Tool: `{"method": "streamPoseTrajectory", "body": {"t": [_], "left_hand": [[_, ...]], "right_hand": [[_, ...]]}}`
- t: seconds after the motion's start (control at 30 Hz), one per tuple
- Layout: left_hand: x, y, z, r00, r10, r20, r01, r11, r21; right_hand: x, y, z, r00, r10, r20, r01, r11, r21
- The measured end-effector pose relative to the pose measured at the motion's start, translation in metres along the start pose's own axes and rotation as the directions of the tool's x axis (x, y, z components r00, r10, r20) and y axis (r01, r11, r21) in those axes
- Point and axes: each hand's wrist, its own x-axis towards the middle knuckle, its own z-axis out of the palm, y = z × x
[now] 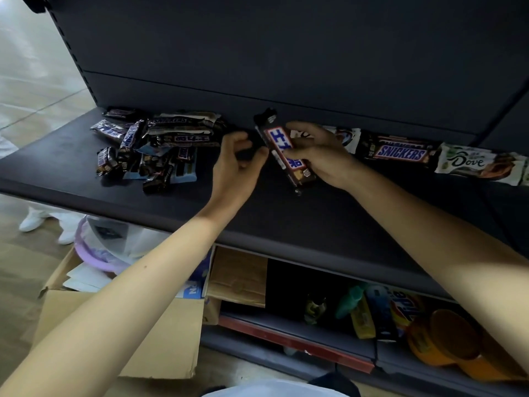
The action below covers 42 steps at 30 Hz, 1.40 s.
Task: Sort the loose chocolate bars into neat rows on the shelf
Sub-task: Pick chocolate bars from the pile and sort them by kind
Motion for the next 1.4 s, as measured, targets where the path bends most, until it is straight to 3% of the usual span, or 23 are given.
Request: {"method": "streamPoseTrajectory", "body": {"t": [0.13, 0.3, 0.5, 0.63, 0.77, 0.9, 1.17, 1.4], "left_hand": [[0.015, 0.008, 0.000, 0.999, -0.022, 0.024, 0.022, 1.000, -0.019], [0.015, 0.017, 0.005, 0.994, 0.035, 0.100, -0.033, 0.999, -0.018], [0.004, 0.011, 0.015, 0.999, -0.041, 0.030, 0.048, 0.961, -0.271], [-0.002, 0.009, 0.026, 0.989, -0.148, 0.004, 0.134, 0.885, -0.446], [-0.005, 0.011, 0.038, 0.977, -0.211, 0.011, 0.185, 0.826, -0.533], [-0.005, 0.014, 0.054, 0.963, -0.265, 0.042, 0.241, 0.784, -0.572], [-0.018, 0.024, 0.098, 0.937, -0.248, 0.247, 0.336, 0.835, -0.435], [-0.014, 0.030, 0.137, 0.927, -0.241, 0.288, 0.243, 0.970, 0.030]], "right_hand": [[-0.010, -0.009, -0.005, 0.996, -0.019, 0.089, 0.044, 0.954, -0.297], [-0.016, -0.010, -0.008, 0.995, -0.040, 0.095, 0.074, 0.919, -0.386], [-0.026, 0.000, -0.018, 0.973, -0.193, -0.130, 0.102, 0.856, -0.507], [-0.033, 0.007, -0.023, 0.945, -0.113, -0.306, 0.029, 0.963, -0.268], [-0.043, 0.017, -0.029, 0.935, 0.043, -0.352, -0.045, 0.999, 0.004], [-0.057, 0.025, -0.040, 0.891, 0.039, -0.453, -0.018, 0.998, 0.052], [-0.086, 0.036, -0.084, 0.780, 0.064, -0.623, -0.088, 0.996, -0.009], [-0.099, 0.047, -0.123, 0.704, 0.167, -0.691, -0.147, 0.985, 0.088]]}}
